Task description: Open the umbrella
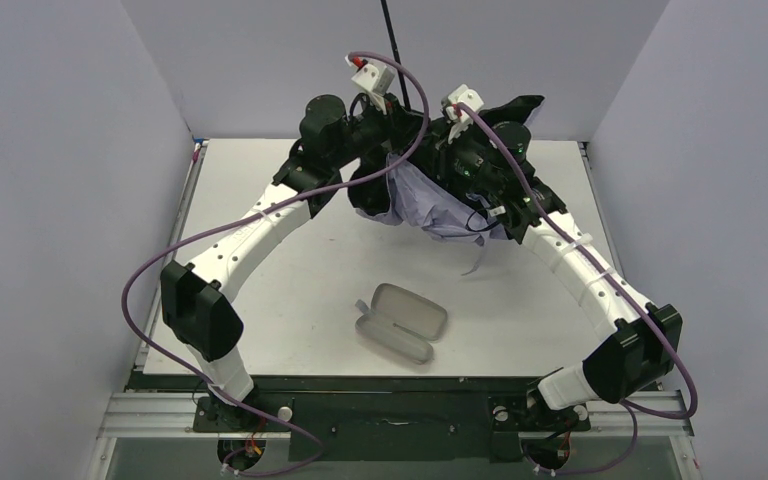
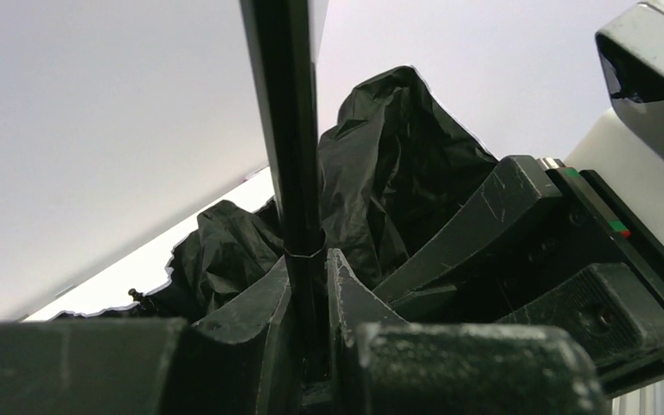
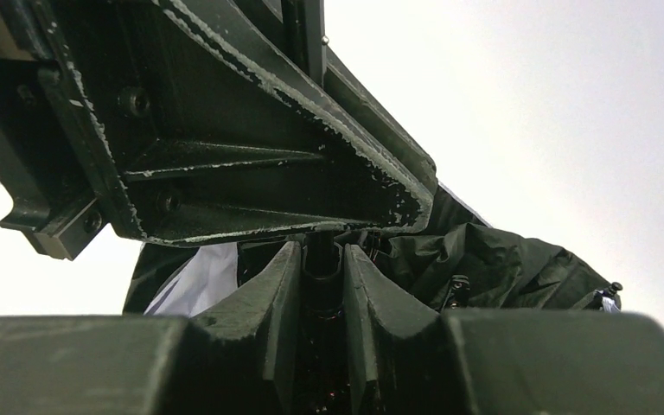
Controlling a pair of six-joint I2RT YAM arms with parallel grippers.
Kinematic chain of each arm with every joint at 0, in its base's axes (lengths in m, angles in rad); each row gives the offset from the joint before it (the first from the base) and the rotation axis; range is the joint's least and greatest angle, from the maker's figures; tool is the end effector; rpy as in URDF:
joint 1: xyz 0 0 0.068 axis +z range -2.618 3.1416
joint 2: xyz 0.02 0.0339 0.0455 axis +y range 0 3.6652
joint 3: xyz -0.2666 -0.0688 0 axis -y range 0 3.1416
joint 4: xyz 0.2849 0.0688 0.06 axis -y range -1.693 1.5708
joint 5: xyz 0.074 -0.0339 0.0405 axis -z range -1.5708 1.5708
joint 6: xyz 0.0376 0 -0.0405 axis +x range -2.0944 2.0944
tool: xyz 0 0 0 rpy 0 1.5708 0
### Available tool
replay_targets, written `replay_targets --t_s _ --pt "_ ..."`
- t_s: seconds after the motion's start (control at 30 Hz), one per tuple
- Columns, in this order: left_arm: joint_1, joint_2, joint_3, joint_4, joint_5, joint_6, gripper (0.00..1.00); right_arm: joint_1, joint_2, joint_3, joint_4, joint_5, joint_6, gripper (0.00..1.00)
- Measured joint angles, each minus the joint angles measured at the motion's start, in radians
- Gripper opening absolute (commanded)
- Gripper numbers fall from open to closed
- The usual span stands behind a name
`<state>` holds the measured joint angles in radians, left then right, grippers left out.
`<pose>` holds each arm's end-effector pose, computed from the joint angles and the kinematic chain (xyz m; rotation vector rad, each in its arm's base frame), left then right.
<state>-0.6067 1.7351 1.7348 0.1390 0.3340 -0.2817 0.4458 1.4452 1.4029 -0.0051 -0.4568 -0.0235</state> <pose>0.3684 -0.2707 0.4516 0.5243 1.4193 -0.9597 0.3370 0.1794 0.4208 -0.7254 1.4910 0.6915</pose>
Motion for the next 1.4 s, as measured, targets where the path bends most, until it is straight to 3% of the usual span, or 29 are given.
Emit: replay_targets --t_s 0.07,0.13,0.37,0.5,0.8,0.9,0.93,1.03,1.07,1.13,1.2,1.23,1.3,1.4 --pt "0.0 0.0 0.002 -0.003 0.0 0.0 0.0 0.0 0.0 0.0 0.001 0.0 -0.003 0.0" --pt "0.0 0.0 0.004 -0.008 0.0 -0.001 0.0 0.0 0.0 0.0 0.002 -0.003 -0.003 0.0" --pt "0.0 0.0 0.016 -0.014 0.01 -0.016 0.41 -0.004 -0.004 -0.034 0.027 -0.002 -0.012 0.0" --pt "0.001 -0.005 0.04 0.006 0.01 -0.026 0.43 -0.023 -0.004 -0.077 0.009 0.0 -0.017 0.0" --pt "0.04 0.009 0.211 0.006 0.0 -0.051 0.37 -0.039 -0.006 -0.129 -0.016 -0.029 -0.039 0.0" --pt "0.047 0.02 0.26 0.009 0.003 -0.058 0.2 -0.038 -0.009 -0.135 -0.018 -0.041 -0.049 0.0" --pt "0.047 0.025 0.272 0.009 0.003 -0.063 0.08 -0.038 -0.013 -0.138 -0.019 -0.045 -0.052 0.0" --pt "0.047 0.041 0.291 0.008 0.007 -0.073 0.0 -0.037 -0.024 -0.143 -0.02 -0.05 -0.059 0.0" --pt "0.047 0.047 0.297 0.01 0.009 -0.074 0.0 -0.037 -0.028 -0.145 -0.024 -0.05 -0.061 0.02" --pt "0.047 0.051 0.299 0.014 0.016 -0.082 0.0 -0.035 -0.035 -0.15 -0.032 -0.05 -0.063 0.2" --pt "0.05 0.052 0.299 0.016 0.025 -0.09 0.0 -0.035 -0.038 -0.15 -0.039 -0.051 -0.062 0.48" --pt "0.05 0.052 0.299 0.018 0.034 -0.094 0.0 -0.034 -0.04 -0.15 -0.041 -0.051 -0.06 0.55" --pt "0.05 0.052 0.296 0.016 0.047 -0.101 0.0 -0.034 -0.049 -0.149 -0.033 -0.052 -0.048 0.64" --pt "0.05 0.052 0.282 0.014 0.07 -0.108 0.0 -0.033 -0.07 -0.138 -0.011 -0.043 -0.026 0.65"
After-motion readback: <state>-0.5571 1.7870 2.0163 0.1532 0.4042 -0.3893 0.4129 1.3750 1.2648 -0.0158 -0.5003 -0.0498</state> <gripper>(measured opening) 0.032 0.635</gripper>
